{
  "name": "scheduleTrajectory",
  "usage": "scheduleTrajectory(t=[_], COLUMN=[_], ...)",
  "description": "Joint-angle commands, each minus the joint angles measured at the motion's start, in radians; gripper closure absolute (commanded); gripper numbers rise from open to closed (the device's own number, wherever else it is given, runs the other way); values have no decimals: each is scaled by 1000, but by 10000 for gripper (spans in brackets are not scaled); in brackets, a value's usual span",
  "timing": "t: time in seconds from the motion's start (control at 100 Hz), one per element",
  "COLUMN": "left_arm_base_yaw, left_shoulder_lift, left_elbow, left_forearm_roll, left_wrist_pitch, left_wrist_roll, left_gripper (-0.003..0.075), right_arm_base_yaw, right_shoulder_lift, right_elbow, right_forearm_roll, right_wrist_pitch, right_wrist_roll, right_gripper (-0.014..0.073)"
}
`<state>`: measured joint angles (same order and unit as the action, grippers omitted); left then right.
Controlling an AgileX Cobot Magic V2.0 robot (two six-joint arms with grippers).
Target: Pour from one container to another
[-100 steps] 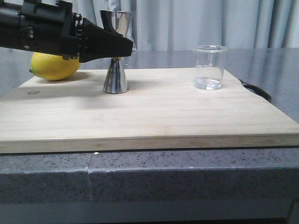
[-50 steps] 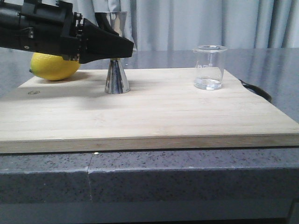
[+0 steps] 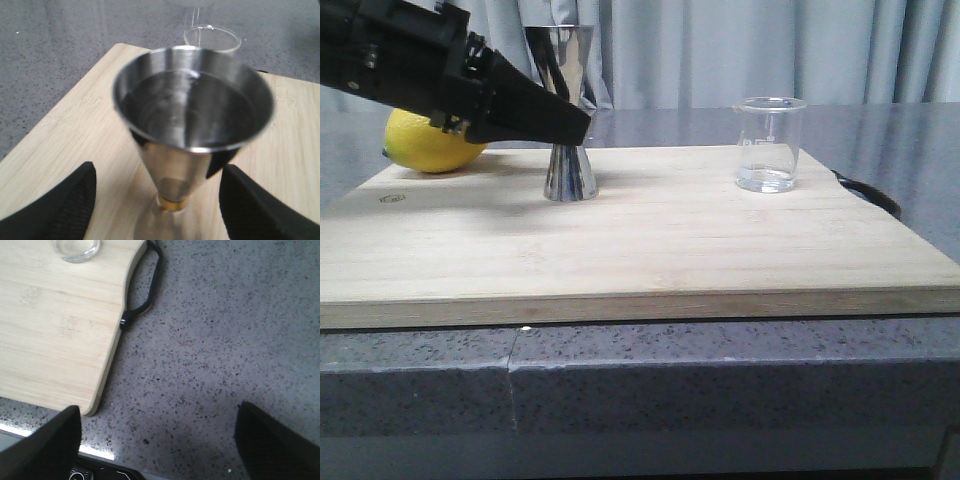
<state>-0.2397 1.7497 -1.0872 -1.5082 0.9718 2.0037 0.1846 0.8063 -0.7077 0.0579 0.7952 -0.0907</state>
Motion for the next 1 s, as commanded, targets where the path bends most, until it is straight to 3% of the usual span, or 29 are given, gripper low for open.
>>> scheduleTrajectory(t=[0.0, 0.29, 0.5, 0.6, 0.69, 0.82, 0.99], left_arm_base_yaw=[2, 2, 2, 2, 2, 2, 2], left_shoulder_lift=[-106, -372, -604, -702, -781, -865, -980], left_elbow=[-29, -29, -29, -29, -29, -26, 38], left_forearm_roll=[46, 477, 924, 1143, 1313, 1451, 1476], left_wrist_pitch=[-5, -79, -127, -97, -34, 80, 117], left_wrist_roll=[-97, -521, -1091, -1414, -1614, -1766, -1885], left_gripper=[232, 235, 237, 237, 237, 237, 237], right_arm_base_yaw=[-6, -6, -6, -6, -6, -6, -6], right_shoulder_lift=[-9, -9, -9, -9, -9, -9, -9], right_elbow=[-37, -37, -37, -37, -39, -39, -66], right_forearm_roll=[-7, -7, -7, -5, -13, -43, -104], right_wrist_pitch=[-56, -49, -21, 7, 33, 67, 106], right_wrist_roll=[-3, -3, -3, 18, 46, 91, 192], right_gripper=[28, 28, 28, 28, 28, 28, 28])
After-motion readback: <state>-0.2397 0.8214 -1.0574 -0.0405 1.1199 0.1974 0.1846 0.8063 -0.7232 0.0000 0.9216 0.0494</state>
